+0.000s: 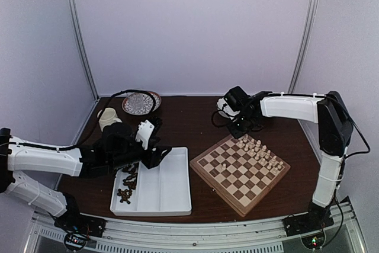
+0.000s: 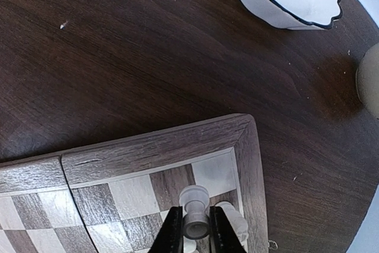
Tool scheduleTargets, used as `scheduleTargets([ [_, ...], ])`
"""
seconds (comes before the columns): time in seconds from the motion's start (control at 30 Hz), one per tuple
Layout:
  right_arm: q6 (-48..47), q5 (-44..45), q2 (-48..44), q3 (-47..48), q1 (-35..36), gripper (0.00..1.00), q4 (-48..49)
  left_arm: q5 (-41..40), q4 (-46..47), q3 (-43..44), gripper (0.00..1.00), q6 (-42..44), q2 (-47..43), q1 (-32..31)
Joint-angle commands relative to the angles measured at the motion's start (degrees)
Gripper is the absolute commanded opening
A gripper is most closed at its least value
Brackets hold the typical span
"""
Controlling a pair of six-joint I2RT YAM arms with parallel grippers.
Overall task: Set up the chess pieces on the board
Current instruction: Place the rook at h1.
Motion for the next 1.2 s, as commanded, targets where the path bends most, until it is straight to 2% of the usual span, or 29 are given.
scheduleTargets([
  [0.0,0.9,2.4,0.9,2.1,-0.8,0.08,0.0,1.1,1.5,1.9,0.56,-0.7,0.4,0.0],
  [0.6,1.2,2.4,3.8,3.2,-2.4,0.09,-0.3,1.8,1.2,2.3,0.56,-0.9,1.1,0.0],
  [0.9,1.0,2.2,4.9,3.7,-2.8,0.12,-0.9,2.0,1.1,2.5,0.56,-1.0,1.2,0.0],
  [1.17,1.3,2.0,4.2,3.7,-2.9,0.29,-0.8,2.2,1.0,2.5,0.56,-1.0,1.1,0.0],
])
